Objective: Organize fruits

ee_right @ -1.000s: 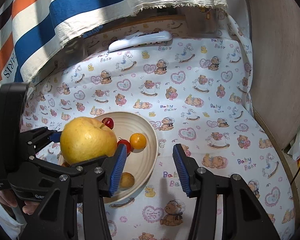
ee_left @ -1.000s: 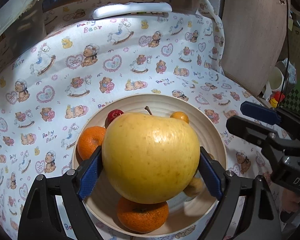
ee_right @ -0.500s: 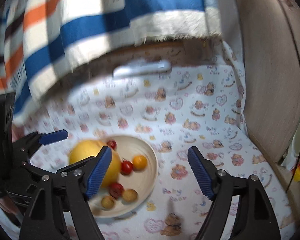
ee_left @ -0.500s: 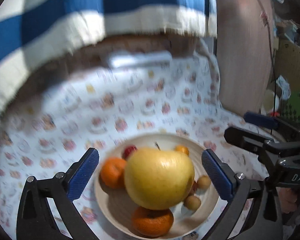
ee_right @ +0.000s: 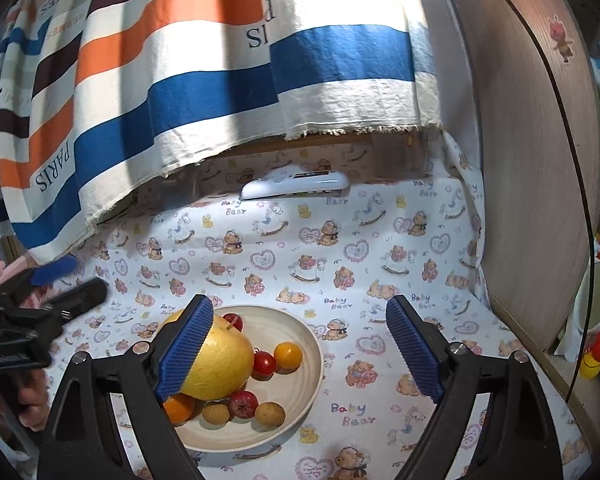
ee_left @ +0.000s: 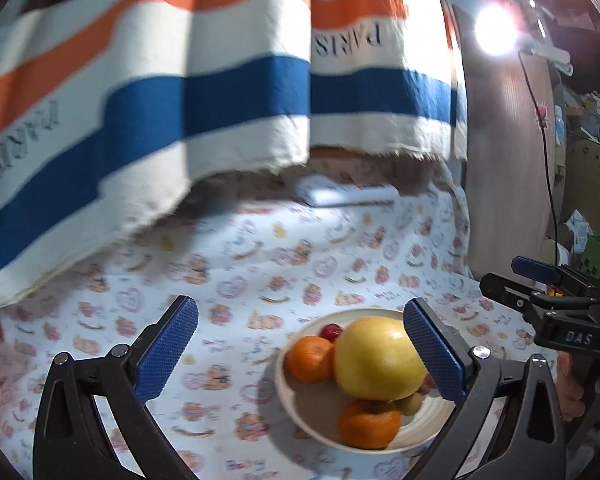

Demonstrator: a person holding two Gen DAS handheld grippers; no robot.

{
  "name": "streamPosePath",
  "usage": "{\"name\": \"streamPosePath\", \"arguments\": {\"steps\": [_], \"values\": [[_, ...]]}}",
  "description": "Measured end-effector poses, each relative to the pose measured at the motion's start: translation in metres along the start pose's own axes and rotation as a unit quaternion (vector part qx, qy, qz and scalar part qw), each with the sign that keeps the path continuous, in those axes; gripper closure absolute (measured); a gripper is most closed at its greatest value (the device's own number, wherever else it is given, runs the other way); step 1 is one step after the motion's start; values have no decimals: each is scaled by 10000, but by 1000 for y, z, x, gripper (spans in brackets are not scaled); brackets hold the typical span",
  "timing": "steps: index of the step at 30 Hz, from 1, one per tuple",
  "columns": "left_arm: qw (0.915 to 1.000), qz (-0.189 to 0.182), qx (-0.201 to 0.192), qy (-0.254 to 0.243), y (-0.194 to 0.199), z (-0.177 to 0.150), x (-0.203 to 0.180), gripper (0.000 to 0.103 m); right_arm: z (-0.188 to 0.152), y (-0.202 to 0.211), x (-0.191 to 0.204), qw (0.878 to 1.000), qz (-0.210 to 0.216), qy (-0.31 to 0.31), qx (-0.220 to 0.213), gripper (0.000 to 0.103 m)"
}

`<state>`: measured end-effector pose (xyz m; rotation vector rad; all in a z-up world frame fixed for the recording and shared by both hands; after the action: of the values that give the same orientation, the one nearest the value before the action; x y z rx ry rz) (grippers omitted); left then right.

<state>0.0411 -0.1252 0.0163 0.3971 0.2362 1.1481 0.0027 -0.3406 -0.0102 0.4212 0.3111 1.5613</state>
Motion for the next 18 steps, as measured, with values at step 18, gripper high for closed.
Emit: {"name": "streamPosePath", "arguments": {"steps": [18], "values": [[9915, 670, -1063, 342, 37, -32, 25, 1, -15, 1, 28, 9977, -149, 501, -435, 1]]}}
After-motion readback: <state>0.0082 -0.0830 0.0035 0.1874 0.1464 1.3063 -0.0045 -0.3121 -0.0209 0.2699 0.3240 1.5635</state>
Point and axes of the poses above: each gripper's, at about its wrist camera, not at the fingertips, and y roughly against the way its jaws point, x to its left, z to its top, the point moved 5 cm from there along -y, roughly the way its jaws point, and after that the axes turned 7 degrees about x, right-handed, at the moved point
